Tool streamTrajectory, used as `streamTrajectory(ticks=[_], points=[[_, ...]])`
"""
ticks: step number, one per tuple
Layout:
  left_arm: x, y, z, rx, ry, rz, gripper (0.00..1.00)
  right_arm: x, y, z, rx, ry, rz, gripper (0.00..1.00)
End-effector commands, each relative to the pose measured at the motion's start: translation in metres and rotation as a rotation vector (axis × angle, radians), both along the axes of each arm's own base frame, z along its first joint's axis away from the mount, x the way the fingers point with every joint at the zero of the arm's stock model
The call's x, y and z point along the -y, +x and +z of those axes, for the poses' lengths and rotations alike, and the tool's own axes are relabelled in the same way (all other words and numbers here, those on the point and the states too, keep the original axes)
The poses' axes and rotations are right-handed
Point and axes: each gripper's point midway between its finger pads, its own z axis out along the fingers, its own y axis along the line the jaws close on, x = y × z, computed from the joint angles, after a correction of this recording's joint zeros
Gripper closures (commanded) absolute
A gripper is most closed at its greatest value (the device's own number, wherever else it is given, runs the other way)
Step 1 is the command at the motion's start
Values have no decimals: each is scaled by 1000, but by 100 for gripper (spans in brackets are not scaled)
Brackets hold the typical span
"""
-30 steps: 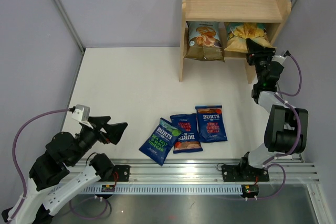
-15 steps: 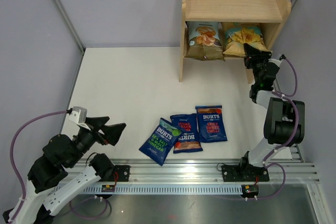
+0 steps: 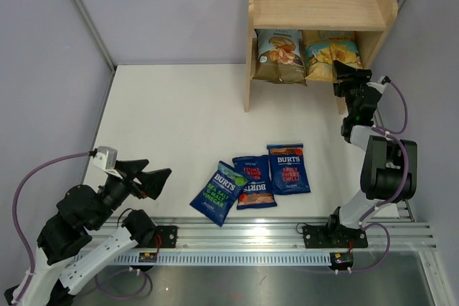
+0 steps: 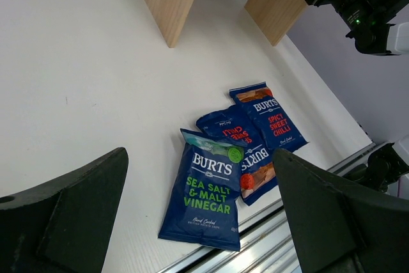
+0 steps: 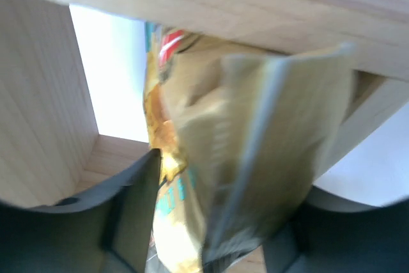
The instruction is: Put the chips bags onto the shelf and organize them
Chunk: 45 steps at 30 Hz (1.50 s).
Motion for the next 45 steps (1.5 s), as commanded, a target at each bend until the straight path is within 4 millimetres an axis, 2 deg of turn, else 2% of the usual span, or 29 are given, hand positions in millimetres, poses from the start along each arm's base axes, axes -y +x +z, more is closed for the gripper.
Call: streamTrajectory(ticks=[1,5,8,9,18,25,29,33,34,36,37,39,40,43,44,45], points=[[1,-1,13,56,-30,-14,1,4,-10,29,53,-84,-23,34],[0,-2,14,61,-34,-14,1,3,-14,24,9,-95,-21,26],[0,-2,14,62,-33,-14,1,2,-18,22,-27,-101,-17,10],[0,-2,14,61,-34,-14,1,2,-19,22,-38,-103,-17,1],[-4,1,13,51,-34,18,1,7,-37,9,-184,-94,-60,1],[-11,10,8,11,-20,91,1,8,-62,16,-227,-118,-89,1],[-6,18,1,-39,14,110,1,4,-79,24,-244,-138,-81,1],[12,29,-9,-107,55,92,1,-8,-101,28,-254,-217,-26,1],[24,32,-18,-141,82,58,1,-11,-110,27,-270,-235,-14,0],[41,37,-26,-163,90,15,1,-13,-121,19,-310,-282,2,1],[54,40,-37,-200,121,-23,1,-16,-134,10,-360,-292,15,1],[69,48,-47,-228,127,-42,1,-19,-149,4,-382,-327,31,1],[76,53,-58,-266,150,-44,1,-25,-161,3,-355,-333,49,1],[94,62,-69,-308,159,-67,1,-54,-185,17,-175,-371,168,0],[103,68,-78,-335,183,-77,1,-60,-191,18,-156,-366,193,1],[108,70,-79,-342,184,-92,1,-73,-201,22,-127,-369,259,1]])
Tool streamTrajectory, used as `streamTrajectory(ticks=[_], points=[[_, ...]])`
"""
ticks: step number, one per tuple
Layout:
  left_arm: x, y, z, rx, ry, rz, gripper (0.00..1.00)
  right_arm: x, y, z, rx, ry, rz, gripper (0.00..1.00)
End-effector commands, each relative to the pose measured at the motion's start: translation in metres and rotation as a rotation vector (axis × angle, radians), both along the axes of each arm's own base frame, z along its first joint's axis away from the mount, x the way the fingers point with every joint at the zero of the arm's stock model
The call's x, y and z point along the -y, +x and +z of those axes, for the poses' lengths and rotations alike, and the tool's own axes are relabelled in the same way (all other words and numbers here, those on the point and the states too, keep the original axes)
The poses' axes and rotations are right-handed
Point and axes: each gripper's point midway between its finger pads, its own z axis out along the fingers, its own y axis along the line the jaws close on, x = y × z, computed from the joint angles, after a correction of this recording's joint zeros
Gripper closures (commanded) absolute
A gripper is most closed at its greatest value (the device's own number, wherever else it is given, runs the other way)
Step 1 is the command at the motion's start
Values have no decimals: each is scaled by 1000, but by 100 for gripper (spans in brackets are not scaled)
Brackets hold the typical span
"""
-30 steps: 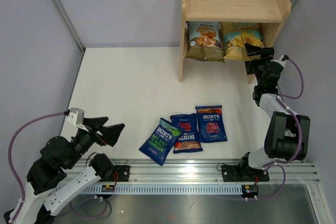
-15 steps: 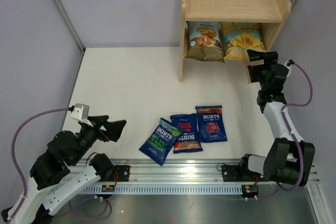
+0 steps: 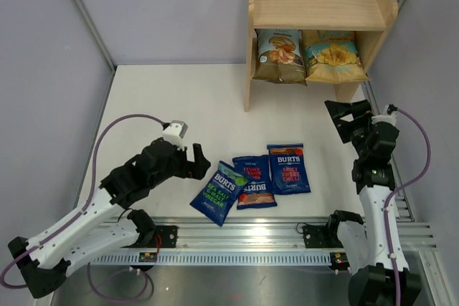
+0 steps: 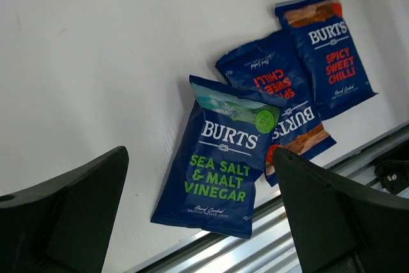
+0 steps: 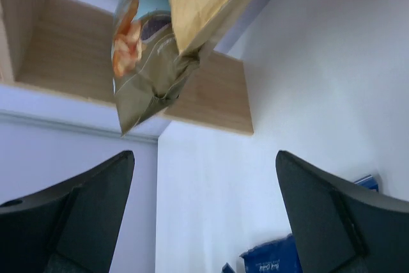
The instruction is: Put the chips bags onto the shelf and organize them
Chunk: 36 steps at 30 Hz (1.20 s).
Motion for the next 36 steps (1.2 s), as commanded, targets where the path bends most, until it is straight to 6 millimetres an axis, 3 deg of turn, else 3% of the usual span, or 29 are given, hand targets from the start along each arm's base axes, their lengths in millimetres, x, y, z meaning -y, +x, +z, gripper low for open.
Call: streamTrajectory(ticks=[1,5,10,14,19,28,34,36], points=[[37,10,10,-8,-91,-87,1,-38,-27,9,78,-46,232,0],[60,12,-18,-111,-53,-168,1,-79,-59,8,53,-141,547,1],[59,10,-53,-209,17,-165,1,-135,-99,18,138,-239,826,1],[59,3,-83,-276,56,-188,1,-163,-132,23,221,-256,1031,6],[68,-10,-114,-362,62,-264,7,-174,-154,25,285,-194,1140,17],[57,-5,-151,-419,177,-235,14,-184,-196,38,423,-188,1282,17],[70,-2,-153,-403,145,-284,33,-186,-196,36,420,-186,1293,18],[69,-1,-154,-401,149,-277,51,-187,-196,35,418,-185,1292,18]])
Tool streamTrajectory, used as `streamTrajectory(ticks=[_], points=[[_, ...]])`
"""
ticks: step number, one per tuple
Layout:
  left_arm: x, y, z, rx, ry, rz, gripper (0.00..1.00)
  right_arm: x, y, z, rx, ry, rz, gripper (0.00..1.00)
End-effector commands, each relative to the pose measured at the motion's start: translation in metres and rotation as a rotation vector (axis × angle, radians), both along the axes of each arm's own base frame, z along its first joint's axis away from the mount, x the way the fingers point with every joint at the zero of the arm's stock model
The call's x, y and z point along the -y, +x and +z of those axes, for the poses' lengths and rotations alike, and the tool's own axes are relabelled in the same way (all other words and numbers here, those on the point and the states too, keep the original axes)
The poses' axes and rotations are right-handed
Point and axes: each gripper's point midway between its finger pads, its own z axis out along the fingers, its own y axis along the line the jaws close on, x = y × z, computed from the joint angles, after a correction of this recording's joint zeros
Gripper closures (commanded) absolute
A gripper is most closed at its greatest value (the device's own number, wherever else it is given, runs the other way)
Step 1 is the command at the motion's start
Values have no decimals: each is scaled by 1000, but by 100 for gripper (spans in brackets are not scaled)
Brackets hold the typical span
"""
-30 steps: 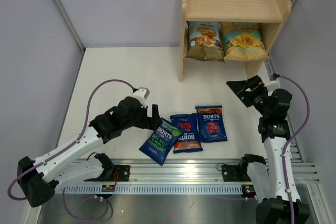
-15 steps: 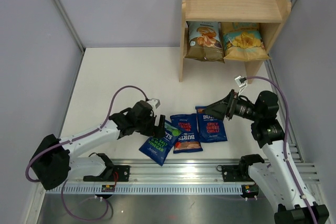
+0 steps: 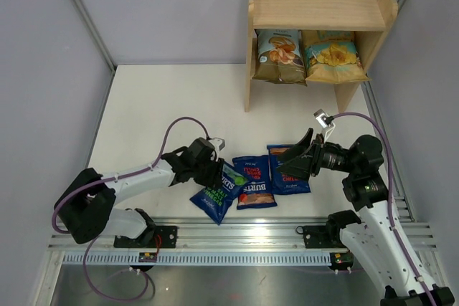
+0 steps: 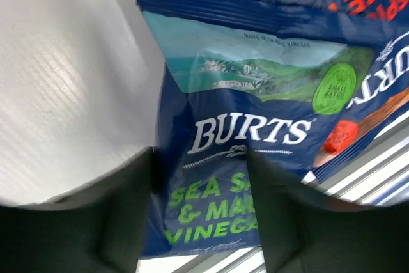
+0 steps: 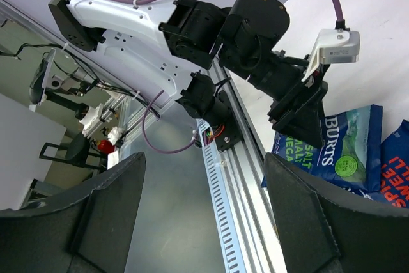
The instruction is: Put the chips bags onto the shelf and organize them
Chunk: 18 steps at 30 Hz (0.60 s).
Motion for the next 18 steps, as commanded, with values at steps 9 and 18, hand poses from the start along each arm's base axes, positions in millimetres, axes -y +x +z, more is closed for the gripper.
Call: streamTrajectory(ticks=[9,18], points=[[-2,24,12,105,-3,81,92,-2,-2,-2,4,9,8,18],[-11,44,85,273,-216,349,100,-5,32,-30,-106,9,-105,19]])
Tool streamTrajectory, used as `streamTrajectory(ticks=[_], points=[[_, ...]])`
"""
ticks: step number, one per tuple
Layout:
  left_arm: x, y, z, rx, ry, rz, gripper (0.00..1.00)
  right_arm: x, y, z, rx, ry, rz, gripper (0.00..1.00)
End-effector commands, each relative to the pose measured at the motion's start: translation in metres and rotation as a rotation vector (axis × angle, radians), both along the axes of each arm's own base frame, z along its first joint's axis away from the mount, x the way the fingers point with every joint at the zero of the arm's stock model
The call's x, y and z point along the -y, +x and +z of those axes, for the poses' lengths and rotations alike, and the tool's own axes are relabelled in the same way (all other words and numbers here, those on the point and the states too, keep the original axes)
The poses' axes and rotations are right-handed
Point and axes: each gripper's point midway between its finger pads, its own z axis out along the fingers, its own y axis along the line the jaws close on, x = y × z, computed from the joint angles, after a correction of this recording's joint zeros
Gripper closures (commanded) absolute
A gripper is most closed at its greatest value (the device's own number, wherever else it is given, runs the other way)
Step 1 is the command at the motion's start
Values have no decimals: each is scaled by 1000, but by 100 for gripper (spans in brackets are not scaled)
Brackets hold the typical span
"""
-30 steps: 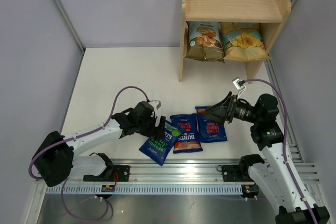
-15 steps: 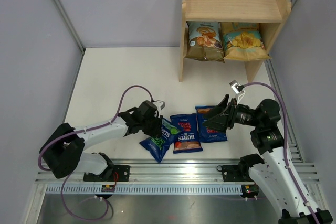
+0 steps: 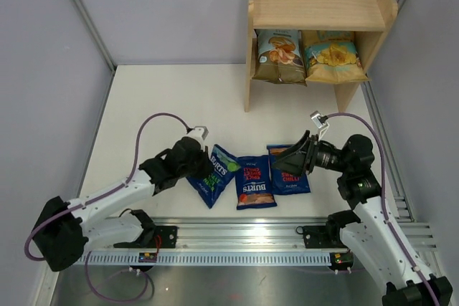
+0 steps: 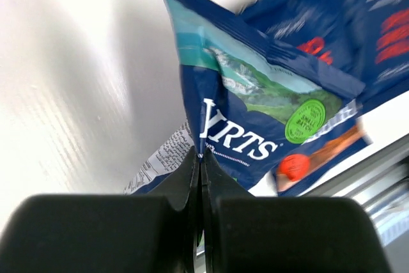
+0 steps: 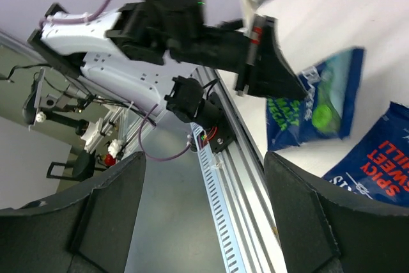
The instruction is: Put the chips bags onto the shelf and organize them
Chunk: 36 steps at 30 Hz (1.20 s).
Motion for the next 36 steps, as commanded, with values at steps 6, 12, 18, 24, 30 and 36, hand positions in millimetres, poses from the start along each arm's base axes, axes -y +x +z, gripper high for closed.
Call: streamTrajectory(ticks=[6,12,18,24,30,36], points=[[-5,25,110,229,-379,265,100,-36,36,-21,-17,49,-49,20],[-10,21,180,293,-657,352,100,-68,38,-11,112,84,-108,15],[-1,12,228,309,-854,306,100,-91,33,-6,135,82,-123,10],[6,6,250,293,-955,277,100,-102,33,-5,139,105,-140,8],[9,3,252,264,-1012,287,100,-122,35,2,154,113,-130,8],[11,-1,249,243,-1037,301,100,-143,34,11,169,159,-88,22]])
